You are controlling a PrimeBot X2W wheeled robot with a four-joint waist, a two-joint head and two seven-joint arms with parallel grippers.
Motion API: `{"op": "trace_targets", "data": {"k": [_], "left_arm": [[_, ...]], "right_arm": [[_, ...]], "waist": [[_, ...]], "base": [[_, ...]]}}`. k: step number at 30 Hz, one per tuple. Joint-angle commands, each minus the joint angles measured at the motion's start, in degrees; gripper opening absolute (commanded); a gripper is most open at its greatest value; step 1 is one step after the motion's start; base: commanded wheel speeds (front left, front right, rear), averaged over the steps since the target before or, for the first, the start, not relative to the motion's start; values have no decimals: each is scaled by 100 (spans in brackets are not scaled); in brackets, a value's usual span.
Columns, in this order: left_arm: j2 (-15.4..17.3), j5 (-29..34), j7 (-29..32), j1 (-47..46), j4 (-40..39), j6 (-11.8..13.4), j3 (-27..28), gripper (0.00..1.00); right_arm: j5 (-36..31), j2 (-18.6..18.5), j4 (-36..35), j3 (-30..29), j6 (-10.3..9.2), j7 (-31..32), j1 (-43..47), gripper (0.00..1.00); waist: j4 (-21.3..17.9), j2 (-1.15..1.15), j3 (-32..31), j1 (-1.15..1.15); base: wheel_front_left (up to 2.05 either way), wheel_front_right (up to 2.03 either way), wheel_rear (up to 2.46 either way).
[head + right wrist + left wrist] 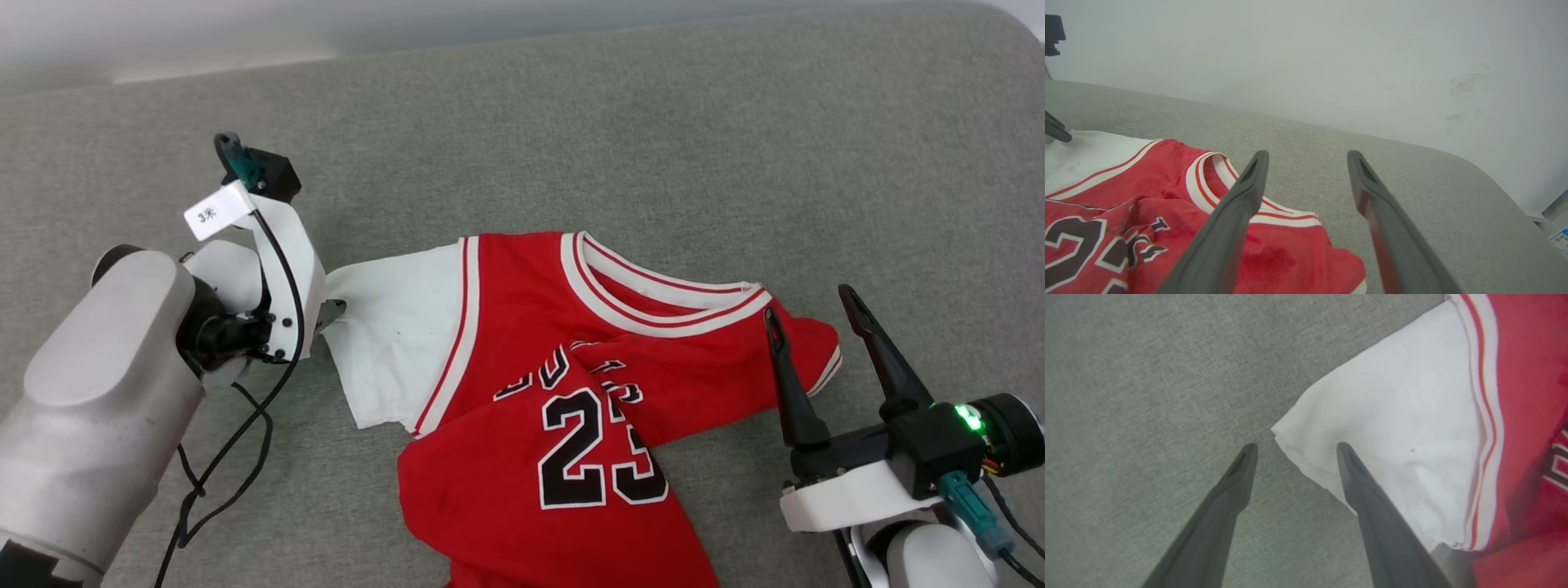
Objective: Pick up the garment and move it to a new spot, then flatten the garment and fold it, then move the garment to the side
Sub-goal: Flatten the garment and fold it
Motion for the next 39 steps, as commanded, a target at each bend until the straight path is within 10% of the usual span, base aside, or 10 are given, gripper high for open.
{"op": "trace_targets", "data": {"k": [1,7,8,9,34,37,39], "left_arm": [[4,54,24,-77,59,-23,-26,100],[-109,100,120,9,445,-78,-300,100],[-134,48,189,83,505,-86,-352,67],[-148,23,227,143,548,-92,-399,0],[542,-179,-1680,919,467,470,399,0],[501,-181,-1865,1110,360,519,403,100],[479,-128,-2144,1196,273,563,440,100]], "right_arm": [[31,15,-30,19,-4,-13,-69,100],[63,15,-36,49,-4,-13,-122,100],[67,15,-34,49,-4,-13,-125,100],[67,14,-26,41,-4,-13,-121,100],[-62,14,161,-139,-4,10,100,100],[-49,13,195,-161,-4,22,130,100],[-23,14,219,-162,-4,37,130,100]], "waist": [[-84,0,109,-1],[-136,0,220,-1],[-136,0,221,-1],[-130,0,217,-1],[518,0,-437,-1],[558,0,-499,-1],[584,0,-563,-1]], "base": [[0,0,0],[0,0,0],[0,0,0],[0,0,0],[0,0,0],[0,0,0],[0,0,0]]}}
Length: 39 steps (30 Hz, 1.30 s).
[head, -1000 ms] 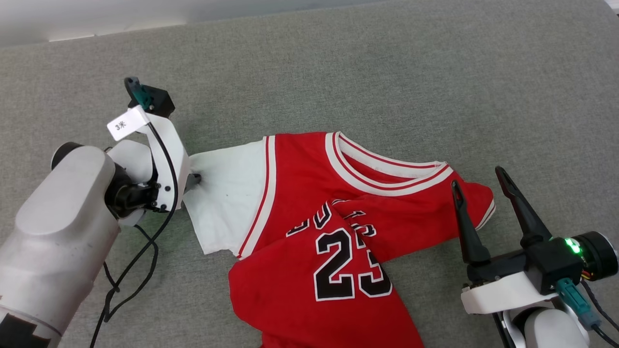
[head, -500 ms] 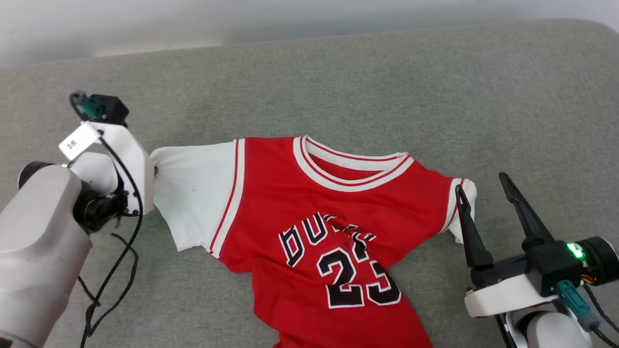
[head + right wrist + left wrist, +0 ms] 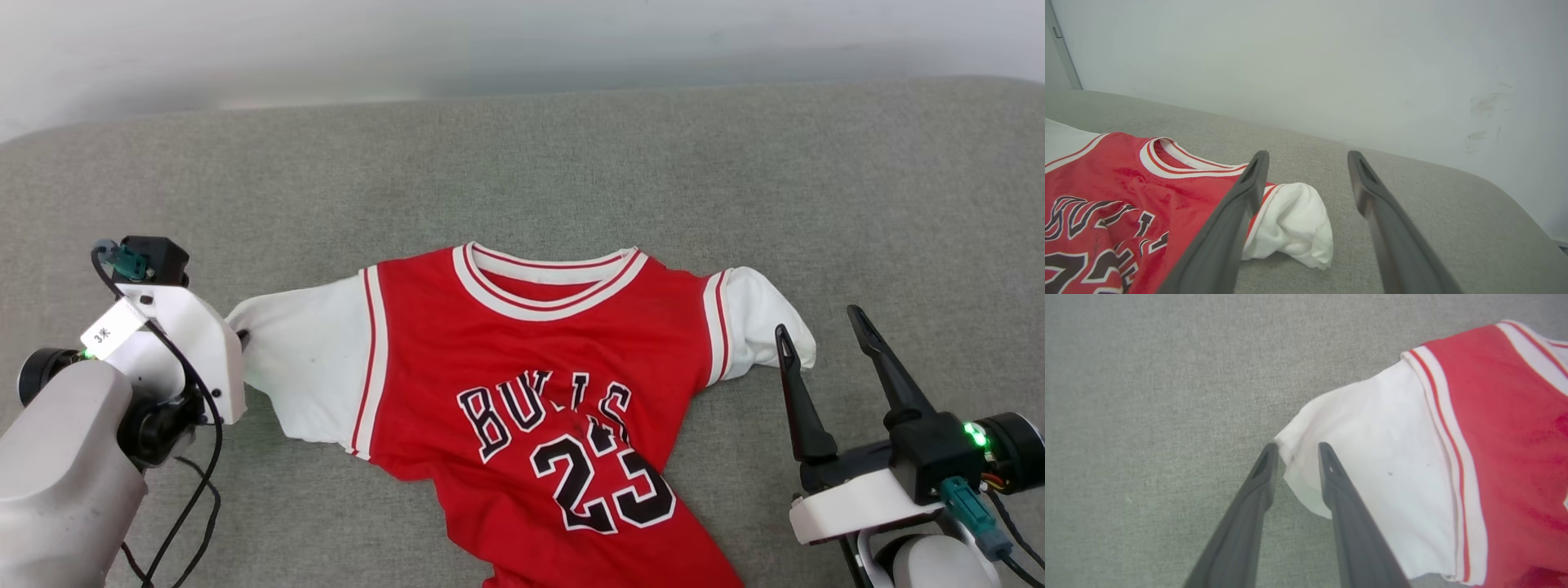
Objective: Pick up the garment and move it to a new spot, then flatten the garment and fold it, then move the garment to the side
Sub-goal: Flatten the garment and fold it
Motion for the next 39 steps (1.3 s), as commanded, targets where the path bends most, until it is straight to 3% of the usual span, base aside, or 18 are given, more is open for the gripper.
{"op": "trace_targets", "data": {"k": [1,4,8,9,11,12,17,18,21,24,28,35,39], "left_arm": [[-26,81,-273,92,-94,35,41,100],[-50,175,-838,153,-228,60,136,100],[-150,411,-2135,350,-705,-8,269,100],[-187,568,-2716,511,-956,45,305,100],[-184,668,-3013,591,-1094,59,317,100],[-209,862,-3531,804,-1406,153,309,100],[-217,1214,-3904,1390,-2055,522,347,100],[-280,1337,-3949,1762,-2418,750,423,100],[-321,1438,-3973,2132,-2784,964,530,100],[-448,1557,-3984,2584,-3284,1162,715,100],[-544,1751,-3981,2904,-3651,1253,904,100],[-730,1969,-3975,2844,-3779,1071,979,100],[-851,2052,-3976,2727,-3730,954,1016,100]], "right_arm": [[32,12,11,2,-4,12,31,100],[22,12,18,0,-4,17,26,100],[-15,13,2,-84,-4,39,51,100],[11,12,-20,-145,-4,71,77,100],[14,12,-37,-167,-4,95,96,100],[16,11,-71,-220,-4,154,128,100],[168,-44,-127,-301,-4,347,136,100],[342,-107,-147,-314,-4,600,155,100],[525,-258,-223,-304,-4,934,127,100],[888,-602,-334,-133,-4,1653,-19,100],[1598,-1261,-455,231,-4,3233,-300,100],[2873,-1909,-227,506,-4,6270,-1227,100],[2874,-2039,79,539,-3,7174,-1694,100]], "waist": [[27,0,-79,0],[37,0,-167,0],[83,0,-361,0],[117,0,-456,0],[133,0,-498,0],[173,0,-574,0],[242,0,-669,0],[285,0,-695,0],[321,0,-692,0],[404,0,-646,0],[508,0,-537,0],[700,0,-273,0],[864,0,-125,0]], "base": [[0,0,0],[0,0,0],[0,0,0],[0,0,0],[0,0,0],[0,0,0],[0,0,0],[0,0,0],[0,0,0],[0,0,0],[0,0,0],[0,0,0],[0,0,0]]}}
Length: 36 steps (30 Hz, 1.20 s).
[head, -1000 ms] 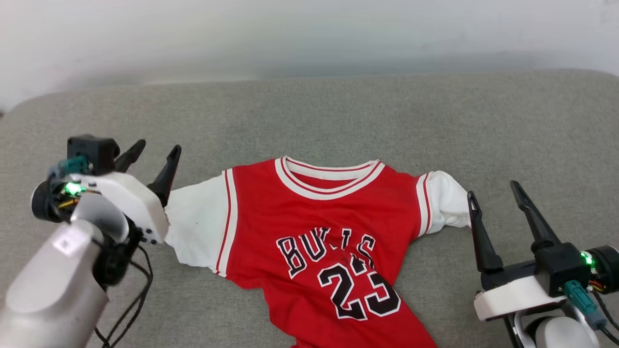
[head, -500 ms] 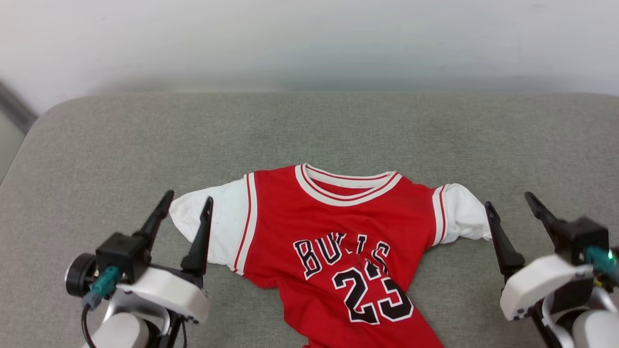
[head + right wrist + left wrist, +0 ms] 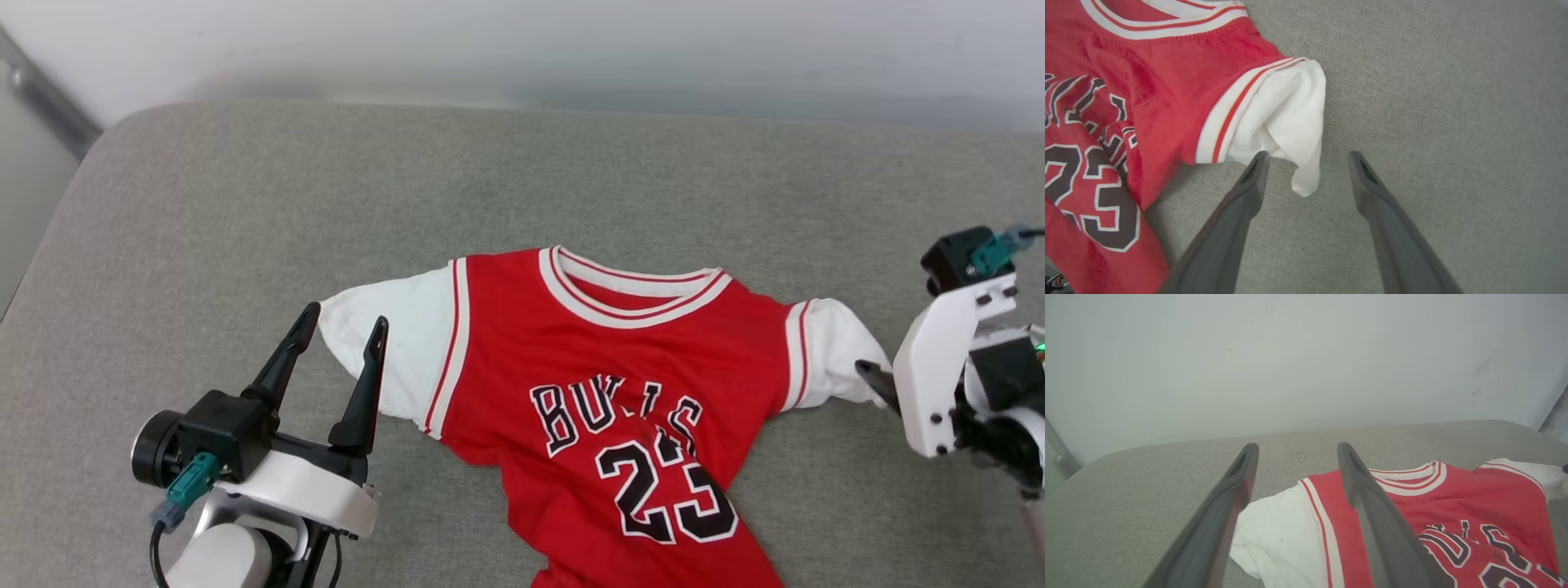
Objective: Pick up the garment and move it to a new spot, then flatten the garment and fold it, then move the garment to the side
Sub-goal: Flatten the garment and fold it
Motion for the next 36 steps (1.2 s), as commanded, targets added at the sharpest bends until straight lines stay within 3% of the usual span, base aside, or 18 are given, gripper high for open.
{"op": "trace_targets", "data": {"k": [1,6,18,19,20,21,29,36], "left_arm": [[-16,31,-13,-42,35,-19,23,100],[-94,127,-13,-92,103,-145,109,100],[-256,303,-14,-126,147,-368,184,100],[-266,316,-14,-129,158,-367,187,100],[-277,323,-14,-133,171,-378,187,100],[-285,318,-14,-136,184,-391,189,100],[-328,345,-14,13,260,-427,171,100],[-401,358,-14,-58,210,-411,111,100]], "right_arm": [[-11,-15,80,26,-2,66,-112,100],[-219,-111,528,173,-2,222,-406,100],[-177,107,1573,413,-2,-559,-413,100],[-175,116,1672,455,-2,-603,-391,85],[-163,124,1749,491,-2,-652,-373,32],[-124,130,1797,543,-2,-680,-349,0],[202,-339,1514,533,-5,-550,-197,0],[-9,-742,899,-7,-4,-66,-314,0]], "waist": [[89,0,88,0],[227,0,207,0],[369,0,449,0],[369,0,452,0],[368,0,450,0],[364,0,441,0],[175,0,182,0],[230,0,203,0]], "base": [[0,0,0],[0,0,0],[0,0,0],[0,0,0],[0,0,0],[0,0,0],[0,0,0],[0,0,0]]}}
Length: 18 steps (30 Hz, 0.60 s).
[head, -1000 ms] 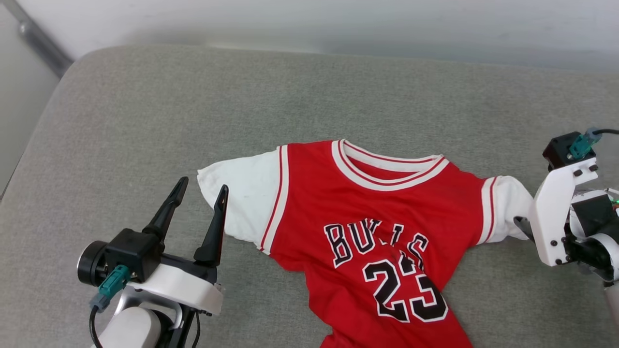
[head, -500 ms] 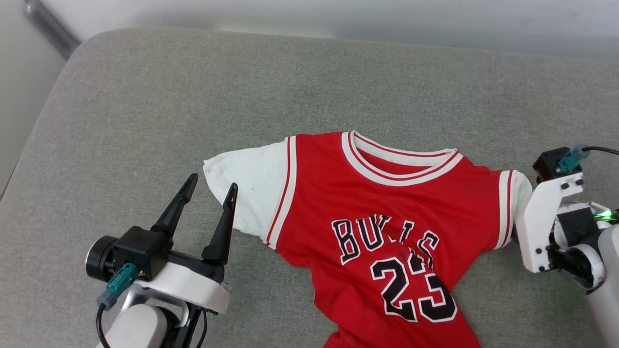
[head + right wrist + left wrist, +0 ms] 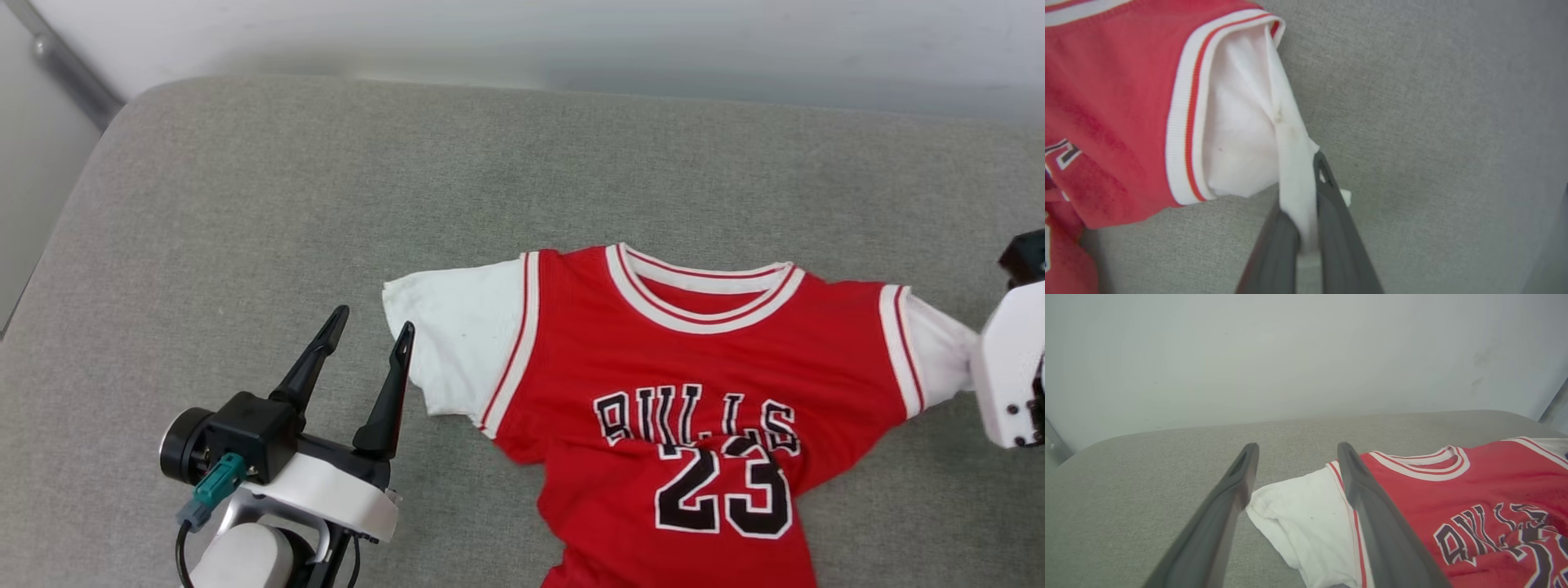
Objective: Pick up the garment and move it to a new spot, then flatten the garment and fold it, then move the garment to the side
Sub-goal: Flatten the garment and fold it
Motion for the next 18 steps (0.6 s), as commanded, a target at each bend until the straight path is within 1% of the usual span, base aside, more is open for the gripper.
{"op": "trace_targets", "data": {"k": [1,2,3,4,7,10,14,18], "left_arm": [[-16,26,-14,-51,-20,17,11,100],[-12,25,-14,-57,-23,16,11,100],[-15,22,-14,-69,-24,8,10,100],[-15,19,-14,-75,-17,1,9,100],[-32,17,-14,-97,15,-10,-12,100],[-18,3,-14,-111,22,18,5,100],[25,-48,-2,-66,23,45,46,100],[81,-62,7,-9,-17,79,87,100]], "right_arm": [[-39,23,25,-112,-6,44,-71,0],[-112,70,89,-240,-6,51,-110,0],[-229,85,142,-305,-6,-26,-155,62],[-344,109,249,-388,-6,-72,-192,100],[-731,120,533,-408,-5,-274,-218,100],[-967,259,694,-493,-5,-618,-313,100],[-1068,445,696,-561,-6,-1091,-385,100],[-941,705,498,-734,-5,-1449,-383,100]], "waist": [[41,0,30,0],[64,0,48,0],[89,0,64,0],[113,0,72,0],[179,0,62,0],[179,0,26,0],[104,0,-74,0],[-35,0,-163,0]], "base": [[0,0,0],[0,0,0],[0,0,0],[0,0,0],[0,0,0],[0,0,0],[0,0,0],[0,0,0]]}}
